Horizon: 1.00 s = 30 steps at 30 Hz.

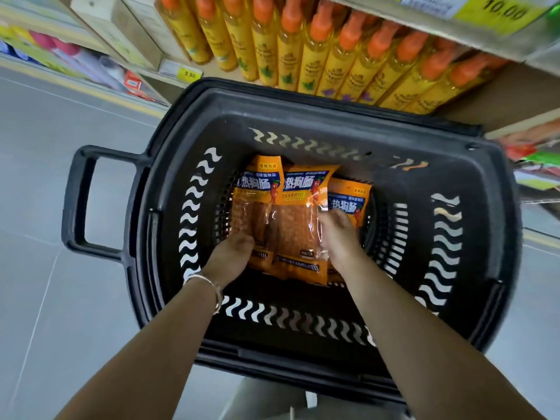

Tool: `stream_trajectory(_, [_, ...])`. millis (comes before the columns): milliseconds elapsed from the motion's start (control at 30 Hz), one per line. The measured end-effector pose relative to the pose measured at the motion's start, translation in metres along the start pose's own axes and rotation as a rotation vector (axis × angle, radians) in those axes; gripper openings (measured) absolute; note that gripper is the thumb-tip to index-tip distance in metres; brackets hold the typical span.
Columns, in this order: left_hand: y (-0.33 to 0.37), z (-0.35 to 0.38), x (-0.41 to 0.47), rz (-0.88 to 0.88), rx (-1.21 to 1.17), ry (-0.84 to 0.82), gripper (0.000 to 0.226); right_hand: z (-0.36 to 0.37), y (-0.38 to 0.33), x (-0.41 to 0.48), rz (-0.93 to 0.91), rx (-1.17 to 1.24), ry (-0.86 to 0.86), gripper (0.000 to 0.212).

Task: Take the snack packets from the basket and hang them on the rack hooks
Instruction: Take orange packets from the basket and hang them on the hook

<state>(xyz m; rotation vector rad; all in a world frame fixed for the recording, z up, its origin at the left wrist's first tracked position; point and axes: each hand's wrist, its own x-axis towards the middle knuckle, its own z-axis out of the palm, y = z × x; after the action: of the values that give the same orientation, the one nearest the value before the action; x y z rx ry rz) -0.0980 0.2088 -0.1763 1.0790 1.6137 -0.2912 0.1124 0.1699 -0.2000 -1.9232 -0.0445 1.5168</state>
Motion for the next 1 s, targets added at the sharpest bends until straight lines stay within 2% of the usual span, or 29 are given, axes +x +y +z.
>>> stream_trajectory(67, [0.009, 0.000, -0.001, -0.012, -0.065, -0.001, 0.027, -0.019, -0.010, -0.013, 0.006, 0.064, 0.014, 0.020])
stream_trajectory(133, [0.021, 0.001, -0.005, -0.012, -0.167, -0.055, 0.045, -0.034, -0.015, -0.023, 0.003, 0.148, -0.059, 0.027])
stream_trajectory(200, [0.035, 0.005, -0.009, -0.020, -0.242, -0.138, 0.074, -0.040, -0.017, -0.031, -0.030, 0.190, -0.129, 0.014])
stream_trajectory(267, [0.044, 0.010, -0.014, -0.050, -0.396, -0.188, 0.082, -0.037, -0.015, -0.033, -0.032, 0.221, -0.166, 0.006])
stream_trajectory(367, [0.048, 0.012, -0.014, -0.095, -0.672, -0.127, 0.055, -0.026, -0.010, -0.029, -0.003, 0.166, -0.213, 0.012])
stream_trajectory(433, [0.042, 0.008, -0.011, -0.098, -0.638, 0.023, 0.031, -0.023, -0.006, -0.021, 0.008, 0.020, -0.197, 0.021])
stream_trajectory(467, [0.038, 0.004, -0.011, -0.090, -0.592, 0.095, 0.026, -0.023, -0.003, -0.014, 0.007, -0.054, -0.164, 0.023])
stream_trajectory(533, [0.031, -0.007, -0.012, -0.059, -0.496, 0.203, 0.024, -0.025, 0.004, -0.001, 0.026, -0.180, -0.051, 0.026])
stream_trajectory(633, [0.022, -0.018, -0.013, -0.035, -0.371, 0.258, 0.020, -0.025, 0.012, 0.012, 0.029, -0.360, 0.062, 0.033])
stream_trajectory(833, [0.020, -0.015, -0.009, -0.016, -0.346, 0.256, 0.021, 0.007, 0.014, 0.032, 0.148, -0.424, -0.001, 0.030])
stream_trajectory(867, [0.021, -0.014, -0.008, -0.013, -0.360, 0.254, 0.021, 0.012, 0.014, 0.035, 0.157, -0.424, -0.009, 0.034])
stream_trajectory(933, [0.022, -0.014, -0.007, -0.009, -0.378, 0.265, 0.020, 0.019, 0.015, 0.037, 0.150, -0.448, -0.006, 0.041])
stream_trajectory(1000, [0.024, -0.015, -0.009, 0.000, -0.386, 0.279, 0.023, 0.018, 0.015, 0.033, 0.093, -0.491, -0.011, 0.032])
